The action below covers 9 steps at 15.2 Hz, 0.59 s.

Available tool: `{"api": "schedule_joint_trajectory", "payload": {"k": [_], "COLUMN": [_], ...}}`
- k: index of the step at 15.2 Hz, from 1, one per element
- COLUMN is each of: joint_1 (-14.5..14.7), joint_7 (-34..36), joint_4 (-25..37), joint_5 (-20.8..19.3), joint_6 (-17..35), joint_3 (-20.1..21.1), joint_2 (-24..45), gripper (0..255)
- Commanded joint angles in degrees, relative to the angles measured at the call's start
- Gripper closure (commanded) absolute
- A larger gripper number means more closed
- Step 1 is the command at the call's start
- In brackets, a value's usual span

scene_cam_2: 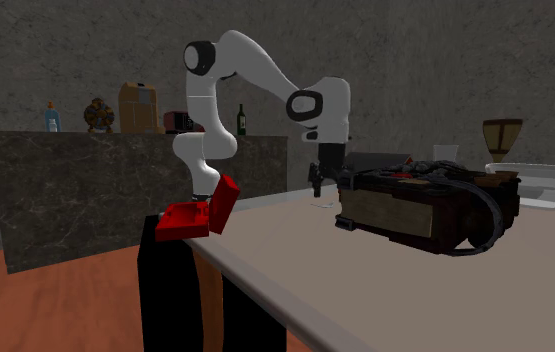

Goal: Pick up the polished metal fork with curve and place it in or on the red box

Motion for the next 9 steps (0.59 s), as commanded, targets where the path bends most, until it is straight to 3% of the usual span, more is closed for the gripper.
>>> {"api": "schedule_joint_trajectory", "payload": {"k": [1, 9], "joint_1": [0.6, 0.7], "joint_7": [1.1, 1.4], "joint_4": [-0.4, -0.5], "joint_5": [-1.7, -2.1], "joint_6": [1.2, 1.5], "joint_3": [-0.7, -0.9], "joint_2": [1.4, 1.8], "gripper": [0, 0]}}
